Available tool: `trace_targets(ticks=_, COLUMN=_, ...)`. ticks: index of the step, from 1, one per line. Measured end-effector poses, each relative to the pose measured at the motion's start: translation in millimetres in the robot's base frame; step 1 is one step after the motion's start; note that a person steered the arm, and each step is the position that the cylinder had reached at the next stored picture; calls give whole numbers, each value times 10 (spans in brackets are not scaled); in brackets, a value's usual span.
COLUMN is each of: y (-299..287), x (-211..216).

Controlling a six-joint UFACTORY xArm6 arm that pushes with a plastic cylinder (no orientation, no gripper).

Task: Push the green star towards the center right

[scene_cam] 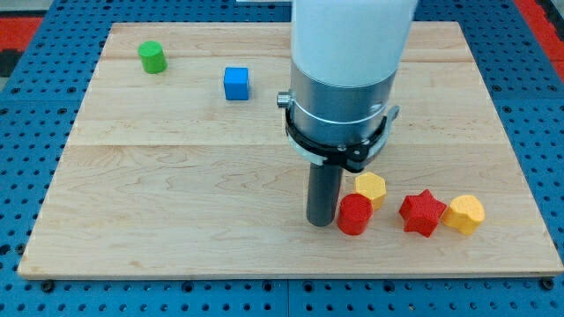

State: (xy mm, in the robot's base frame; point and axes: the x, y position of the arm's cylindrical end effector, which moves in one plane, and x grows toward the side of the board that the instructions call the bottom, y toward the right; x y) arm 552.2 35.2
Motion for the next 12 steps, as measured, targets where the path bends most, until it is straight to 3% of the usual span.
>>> trace_targets(ticks=1, y=-325, x=-144)
trace_targets(ticks=5, y=-388, x=-1190)
trace_targets(ticks=7, y=354, x=-1140)
trace_targets(ticks=11, y=1165, x=-1140)
trace_targets(ticks=12, y=1133, x=-1139)
